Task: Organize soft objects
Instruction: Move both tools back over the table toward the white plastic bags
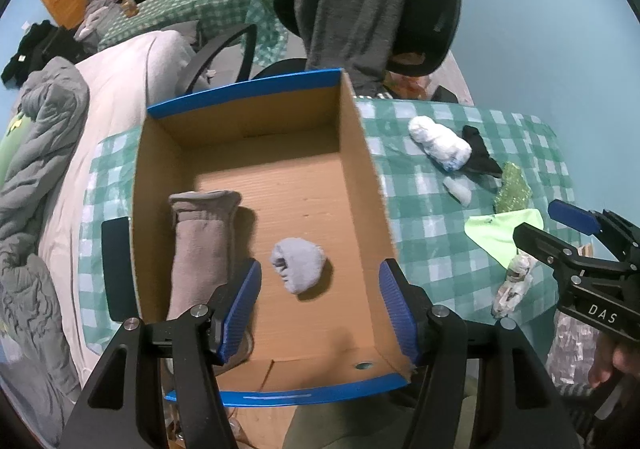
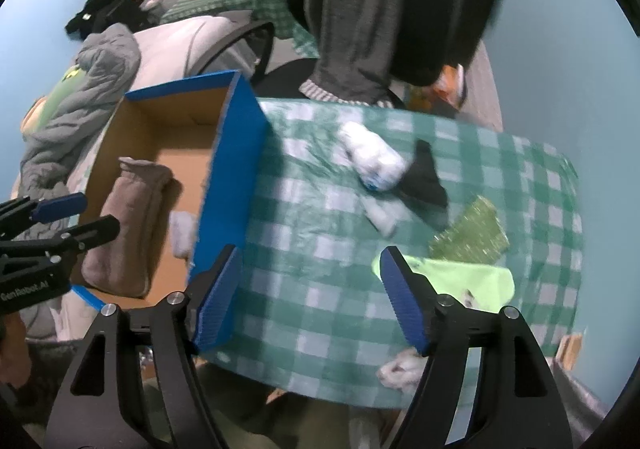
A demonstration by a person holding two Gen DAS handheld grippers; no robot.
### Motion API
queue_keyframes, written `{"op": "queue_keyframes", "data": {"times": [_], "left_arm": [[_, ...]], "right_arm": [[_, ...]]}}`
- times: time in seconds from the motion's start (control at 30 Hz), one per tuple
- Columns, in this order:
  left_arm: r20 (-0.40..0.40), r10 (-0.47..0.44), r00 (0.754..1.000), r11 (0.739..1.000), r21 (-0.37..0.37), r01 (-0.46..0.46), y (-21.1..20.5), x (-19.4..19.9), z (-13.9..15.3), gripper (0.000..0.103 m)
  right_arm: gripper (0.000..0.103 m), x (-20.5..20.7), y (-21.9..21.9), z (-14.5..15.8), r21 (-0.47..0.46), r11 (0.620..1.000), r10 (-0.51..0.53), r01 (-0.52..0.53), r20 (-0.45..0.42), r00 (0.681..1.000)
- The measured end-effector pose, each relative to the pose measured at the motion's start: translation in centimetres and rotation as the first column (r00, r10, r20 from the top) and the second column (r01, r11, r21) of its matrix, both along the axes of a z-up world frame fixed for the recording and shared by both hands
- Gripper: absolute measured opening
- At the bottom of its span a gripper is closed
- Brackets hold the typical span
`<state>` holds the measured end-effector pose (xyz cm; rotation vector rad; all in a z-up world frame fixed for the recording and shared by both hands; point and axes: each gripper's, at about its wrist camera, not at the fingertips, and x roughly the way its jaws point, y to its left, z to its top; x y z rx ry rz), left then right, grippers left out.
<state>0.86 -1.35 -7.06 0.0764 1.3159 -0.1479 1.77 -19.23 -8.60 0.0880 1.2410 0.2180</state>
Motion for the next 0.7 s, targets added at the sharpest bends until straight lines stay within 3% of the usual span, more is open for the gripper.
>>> {"op": "queue_keyframes", "data": {"times": [0.23,0.7], "left_arm": [[-0.007,-0.051,0.999,0.999,0.002,0.051,-3.0,0.1,-0.1,0.063],[-0.026,-0.166,0.986,0.986,0.007,0.166,-9.5,-0.6,-1.0,0.075]], "right_arm": [[0.073,-1.9,-4.3,-1.1,-0.013,0.996,-0.089,0.089,-0.036,0.995],[0.077,-5.1,-10.2,-3.4,-0.015,0.974,-0.226,0.226,-0.105,0.968]]}}
